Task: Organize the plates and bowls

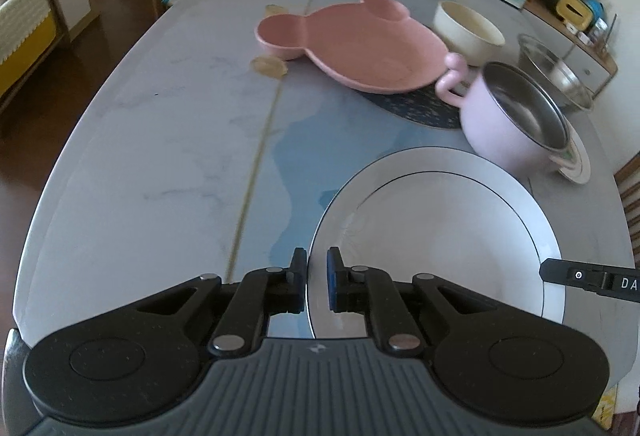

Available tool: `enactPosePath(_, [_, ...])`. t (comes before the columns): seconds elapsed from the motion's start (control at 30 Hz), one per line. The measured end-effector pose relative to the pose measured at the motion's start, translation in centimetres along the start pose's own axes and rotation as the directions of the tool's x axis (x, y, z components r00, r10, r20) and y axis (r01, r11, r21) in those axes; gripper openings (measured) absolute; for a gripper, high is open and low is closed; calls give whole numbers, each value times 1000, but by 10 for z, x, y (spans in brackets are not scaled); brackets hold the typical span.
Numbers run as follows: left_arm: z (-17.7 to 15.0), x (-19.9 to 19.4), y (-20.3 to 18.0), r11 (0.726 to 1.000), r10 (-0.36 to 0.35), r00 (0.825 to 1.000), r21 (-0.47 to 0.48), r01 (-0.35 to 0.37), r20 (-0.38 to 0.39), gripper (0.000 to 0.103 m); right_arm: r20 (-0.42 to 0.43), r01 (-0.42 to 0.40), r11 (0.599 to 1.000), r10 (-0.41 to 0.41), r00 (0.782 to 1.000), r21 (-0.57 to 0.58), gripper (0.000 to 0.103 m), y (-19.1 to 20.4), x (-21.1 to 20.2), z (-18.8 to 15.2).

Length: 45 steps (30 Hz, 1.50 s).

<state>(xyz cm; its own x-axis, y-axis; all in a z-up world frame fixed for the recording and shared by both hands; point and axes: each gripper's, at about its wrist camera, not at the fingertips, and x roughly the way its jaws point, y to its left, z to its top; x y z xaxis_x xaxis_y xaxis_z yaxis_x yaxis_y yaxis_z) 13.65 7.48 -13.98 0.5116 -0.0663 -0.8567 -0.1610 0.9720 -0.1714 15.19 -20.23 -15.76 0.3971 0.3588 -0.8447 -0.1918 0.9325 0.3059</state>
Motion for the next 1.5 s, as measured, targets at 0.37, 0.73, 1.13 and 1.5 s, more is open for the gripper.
enactPosePath(0.37, [-3, -2, -20, 996, 17, 1000, 84, -18, 19, 9, -42, -6, 998, 9, 999, 57, 7, -17, 4, -18])
enactPosePath(0.73, [-2, -1, -22, 994, 30, 1000, 107, -31, 7, 9, -44, 4, 1000, -3, 999, 26, 16, -13, -5, -27])
enactPosePath(1.13, [3, -37, -35, 984, 7, 996, 174, -23, 93, 9, 57, 38, 995, -33, 998, -94, 32, 6, -36, -20])
enactPosePath(1.5, [0, -64, -59, 974, -62, 990, 224, 32, 128, 11, 162, 60, 983, -31, 986, -176, 39, 31, -69, -17])
